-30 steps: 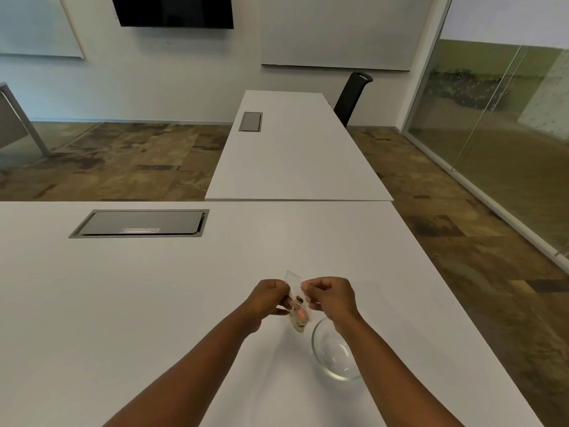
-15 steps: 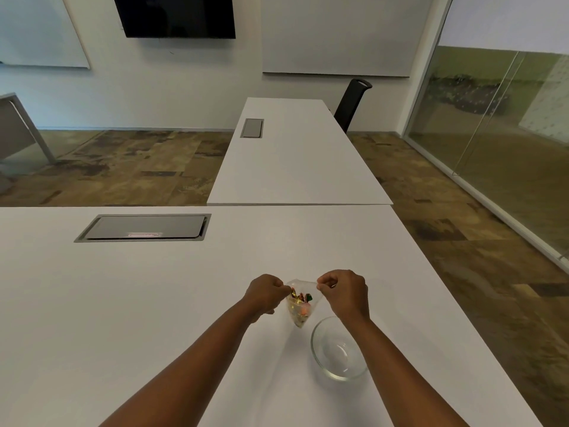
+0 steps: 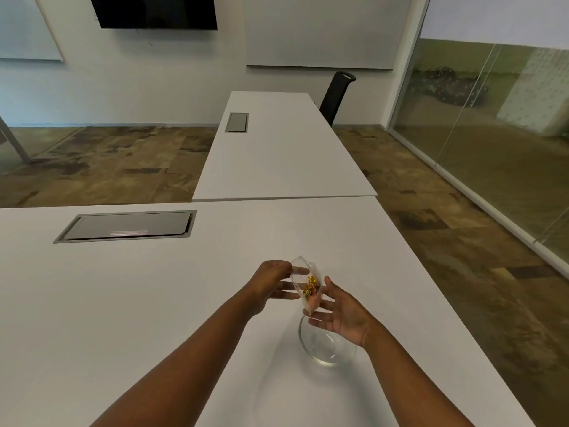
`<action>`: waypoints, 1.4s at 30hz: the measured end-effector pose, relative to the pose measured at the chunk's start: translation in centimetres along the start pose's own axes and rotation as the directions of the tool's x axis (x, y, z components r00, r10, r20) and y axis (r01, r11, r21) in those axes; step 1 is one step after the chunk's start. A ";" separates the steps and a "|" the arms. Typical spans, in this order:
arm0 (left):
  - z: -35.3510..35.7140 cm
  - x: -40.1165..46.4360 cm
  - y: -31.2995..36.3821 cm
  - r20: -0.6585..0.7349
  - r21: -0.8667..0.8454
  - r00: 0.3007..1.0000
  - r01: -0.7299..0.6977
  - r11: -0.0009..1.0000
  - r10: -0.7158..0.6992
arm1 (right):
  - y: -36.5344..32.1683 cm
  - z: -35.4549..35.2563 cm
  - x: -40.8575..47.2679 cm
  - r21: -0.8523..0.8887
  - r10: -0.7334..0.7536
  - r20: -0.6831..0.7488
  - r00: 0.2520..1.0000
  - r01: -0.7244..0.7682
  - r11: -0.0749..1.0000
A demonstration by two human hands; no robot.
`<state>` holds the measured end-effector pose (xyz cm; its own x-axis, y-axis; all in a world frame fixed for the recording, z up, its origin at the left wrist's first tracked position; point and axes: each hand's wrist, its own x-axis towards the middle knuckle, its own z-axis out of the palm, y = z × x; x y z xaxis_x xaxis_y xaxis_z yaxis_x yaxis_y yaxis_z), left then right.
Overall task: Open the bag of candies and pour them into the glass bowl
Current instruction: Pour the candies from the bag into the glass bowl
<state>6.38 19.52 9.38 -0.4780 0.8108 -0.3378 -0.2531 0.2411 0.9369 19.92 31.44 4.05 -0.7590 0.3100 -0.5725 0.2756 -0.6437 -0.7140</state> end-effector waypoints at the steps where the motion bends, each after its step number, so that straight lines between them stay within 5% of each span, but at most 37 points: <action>1: 0.3 0.0 0.0 0.020 -0.001 1.000 -0.006 1.000 0.006 | 0.1 -0.2 -0.2 0.006 -0.001 0.001 1.000 0.001 1.000; 6: 0.7 0.4 -0.8 0.114 -0.008 0.993 0.033 0.999 -0.031 | 0.4 -1.9 -1.0 -0.049 -0.075 -0.105 0.992 0.070 0.996; 14: 0.9 1.3 -2.2 0.064 -0.008 0.994 0.087 0.996 -0.087 | 0.3 -3.6 -2.0 -0.172 -0.208 -0.263 0.942 0.166 0.971; 20: 2.2 1.6 -4.4 -0.019 0.351 1.000 -0.010 0.937 0.017 | 0.6 -4.0 -2.7 -0.363 -0.293 -0.336 0.895 0.164 0.917; 29: 2.5 1.6 -6.5 -0.137 0.691 0.986 0.029 0.722 0.092 | 0.3 -4.2 -2.9 -0.748 -0.440 -0.299 0.847 0.078 0.659; 42: 2.6 1.4 -6.6 -0.145 0.707 0.988 0.069 0.704 0.049 | -0.4 -3.5 -3.3 -0.839 -0.480 -0.249 0.841 0.060 0.540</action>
<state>9.54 20.40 2.97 -0.6071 0.7355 -0.3007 0.3836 0.6027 0.6997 24.44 33.14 4.80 -0.6239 0.7441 -0.2387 0.5982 0.2582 -0.7586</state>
